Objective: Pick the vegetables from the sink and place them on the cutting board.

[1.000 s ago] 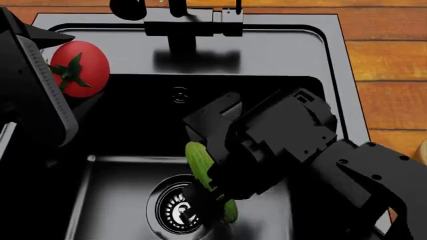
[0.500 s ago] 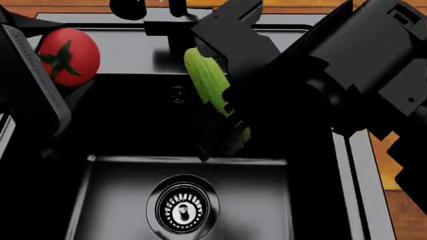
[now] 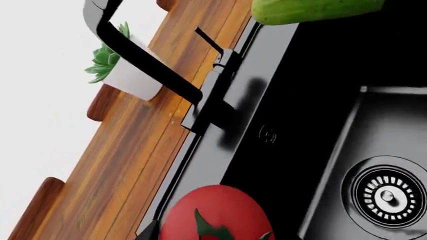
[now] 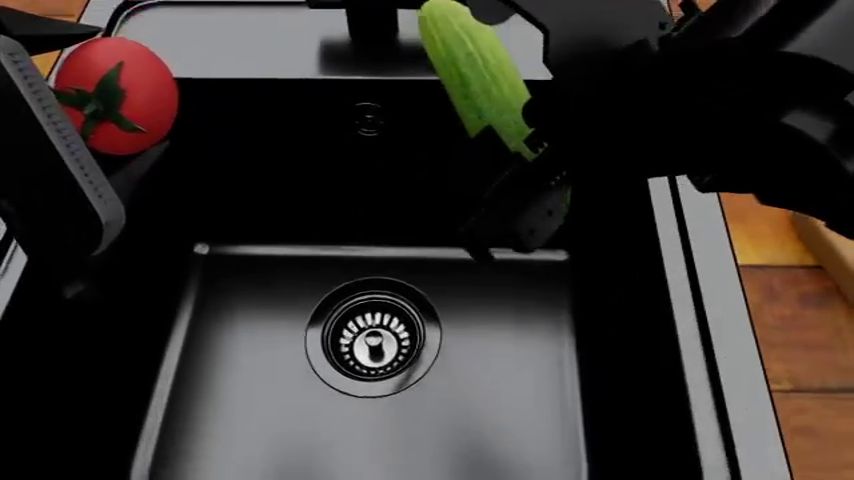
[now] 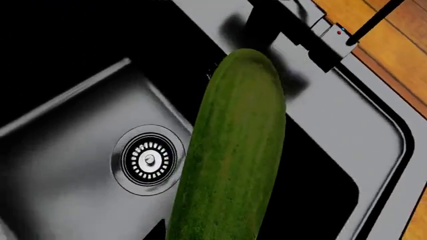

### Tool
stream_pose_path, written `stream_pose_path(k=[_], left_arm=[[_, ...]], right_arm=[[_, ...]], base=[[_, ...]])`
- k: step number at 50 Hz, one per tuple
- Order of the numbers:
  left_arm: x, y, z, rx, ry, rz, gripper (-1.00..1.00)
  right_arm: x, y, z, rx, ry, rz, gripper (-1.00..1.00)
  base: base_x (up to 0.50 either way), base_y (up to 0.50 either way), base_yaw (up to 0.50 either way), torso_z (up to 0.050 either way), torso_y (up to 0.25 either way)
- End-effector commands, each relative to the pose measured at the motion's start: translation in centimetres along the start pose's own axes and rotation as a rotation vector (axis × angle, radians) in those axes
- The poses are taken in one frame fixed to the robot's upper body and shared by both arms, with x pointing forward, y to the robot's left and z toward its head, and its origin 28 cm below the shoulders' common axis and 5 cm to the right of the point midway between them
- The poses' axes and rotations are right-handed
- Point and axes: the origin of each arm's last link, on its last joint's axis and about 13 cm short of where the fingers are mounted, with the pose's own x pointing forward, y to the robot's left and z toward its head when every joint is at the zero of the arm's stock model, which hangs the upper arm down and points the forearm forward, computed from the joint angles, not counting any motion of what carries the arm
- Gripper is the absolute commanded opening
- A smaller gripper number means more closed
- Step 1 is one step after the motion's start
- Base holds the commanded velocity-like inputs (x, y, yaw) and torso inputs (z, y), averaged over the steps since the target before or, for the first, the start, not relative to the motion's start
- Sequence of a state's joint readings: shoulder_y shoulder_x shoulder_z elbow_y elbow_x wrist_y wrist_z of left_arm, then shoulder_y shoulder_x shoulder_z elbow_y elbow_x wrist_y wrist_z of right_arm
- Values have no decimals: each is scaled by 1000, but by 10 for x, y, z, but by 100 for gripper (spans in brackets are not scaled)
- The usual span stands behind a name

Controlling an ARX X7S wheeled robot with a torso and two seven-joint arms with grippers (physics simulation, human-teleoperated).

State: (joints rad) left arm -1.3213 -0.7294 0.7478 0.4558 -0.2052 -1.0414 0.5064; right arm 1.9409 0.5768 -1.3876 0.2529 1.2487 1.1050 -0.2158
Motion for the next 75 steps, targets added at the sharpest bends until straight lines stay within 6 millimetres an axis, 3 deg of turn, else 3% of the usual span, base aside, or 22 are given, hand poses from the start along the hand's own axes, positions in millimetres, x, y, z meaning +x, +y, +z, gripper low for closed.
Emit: stream_pose_path(k=[1,14,27,47,75], left_arm=[[2,11,10,1,-32,50,-100],[3,18,21,49,-43,80,-100],[11,25,36,61,-59,91,-100],[14,31,47,65,-105,97,-100],[22,36,60,54,-150,103,-100]], right_arm=[[-17,-3,5,-29,-35,-1,-100],[-30,-2,-1,-65,-60,-34,-100],[-59,-8,8,-78,-83,-119,-100],[-71,-20,12,-61,-95,-167,-100],[-75,-18,14,-55,-122,-156,-100]], base=[[-500,0,0,0,0],[-346,11,0,0,0],[-56,-500,0,0,0],[-9,-500,0,0,0],[-105,-480,0,0,0]])
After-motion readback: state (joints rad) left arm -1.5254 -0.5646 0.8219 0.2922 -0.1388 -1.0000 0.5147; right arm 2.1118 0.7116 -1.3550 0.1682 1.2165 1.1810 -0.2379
